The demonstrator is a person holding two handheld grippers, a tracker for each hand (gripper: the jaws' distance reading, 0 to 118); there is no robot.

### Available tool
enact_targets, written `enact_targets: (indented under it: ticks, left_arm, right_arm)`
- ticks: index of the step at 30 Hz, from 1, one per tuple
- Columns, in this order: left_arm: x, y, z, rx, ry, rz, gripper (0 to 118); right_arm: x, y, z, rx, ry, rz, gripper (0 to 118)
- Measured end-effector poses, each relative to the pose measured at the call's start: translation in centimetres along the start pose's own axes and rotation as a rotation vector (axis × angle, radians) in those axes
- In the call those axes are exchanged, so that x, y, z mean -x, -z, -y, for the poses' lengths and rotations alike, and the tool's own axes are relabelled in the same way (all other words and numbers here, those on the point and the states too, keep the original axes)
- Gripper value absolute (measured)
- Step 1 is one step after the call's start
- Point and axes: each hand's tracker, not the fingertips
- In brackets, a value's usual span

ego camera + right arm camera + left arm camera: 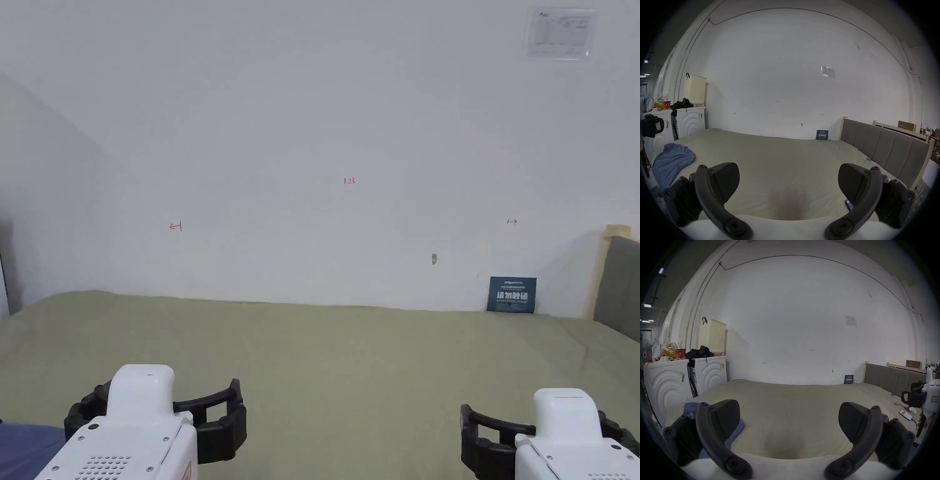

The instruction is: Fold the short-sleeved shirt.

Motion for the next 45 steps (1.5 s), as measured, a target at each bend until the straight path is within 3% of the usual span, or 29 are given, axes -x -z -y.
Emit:
enact_targets:
  ticks: [28,32,45]
  left_arm:
    - [-1.2,0.1,0.2,0.049,-0.016,0.106,118]
    - [-1.7,-0.3,0.2,0.011,0.043,0.048,118]
    - [-0.8,0.2,0.0,0.024,0.011,0.01,118]
  right_arm:
    - [-0.3,-0.1,0.2,0.003,0.02,-0.003,118]
    - [-0.3,-0.1,0.3,0.004,0.008,-0.001,118]
    - [-0.4,0.0,0.2,0.011,0.004,0.001,118]
